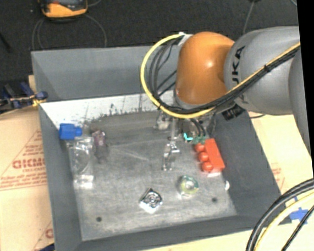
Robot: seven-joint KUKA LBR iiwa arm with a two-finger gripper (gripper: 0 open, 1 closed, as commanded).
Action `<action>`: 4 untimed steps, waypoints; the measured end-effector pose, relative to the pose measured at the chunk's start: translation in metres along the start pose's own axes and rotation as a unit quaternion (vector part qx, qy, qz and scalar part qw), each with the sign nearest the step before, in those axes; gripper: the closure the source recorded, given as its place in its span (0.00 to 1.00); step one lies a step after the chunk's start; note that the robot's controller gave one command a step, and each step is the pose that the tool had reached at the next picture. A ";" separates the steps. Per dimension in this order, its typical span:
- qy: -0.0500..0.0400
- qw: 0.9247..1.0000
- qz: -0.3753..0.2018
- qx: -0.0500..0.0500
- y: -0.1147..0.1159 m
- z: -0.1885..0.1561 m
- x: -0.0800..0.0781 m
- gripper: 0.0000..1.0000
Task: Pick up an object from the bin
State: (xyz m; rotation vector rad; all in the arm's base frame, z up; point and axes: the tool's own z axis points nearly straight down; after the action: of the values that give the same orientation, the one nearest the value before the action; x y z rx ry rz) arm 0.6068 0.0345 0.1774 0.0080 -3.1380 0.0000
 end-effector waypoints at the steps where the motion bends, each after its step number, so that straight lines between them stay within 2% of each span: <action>1: -0.008 0.998 -0.062 0.000 0.042 0.105 0.080 0.00; 2: -0.002 1.000 0.004 -0.001 0.034 0.077 0.115 0.00; 3: -0.004 1.000 0.003 0.000 0.027 0.072 0.099 0.00; 4: -0.008 0.996 -0.086 0.001 0.036 0.104 0.108 0.00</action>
Offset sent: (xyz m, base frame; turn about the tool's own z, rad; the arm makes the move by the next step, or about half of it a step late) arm -0.0835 0.0426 -0.1074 -0.1255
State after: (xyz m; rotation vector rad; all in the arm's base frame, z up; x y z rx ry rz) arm 0.4986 0.0699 0.0734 0.2805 -3.1417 0.0040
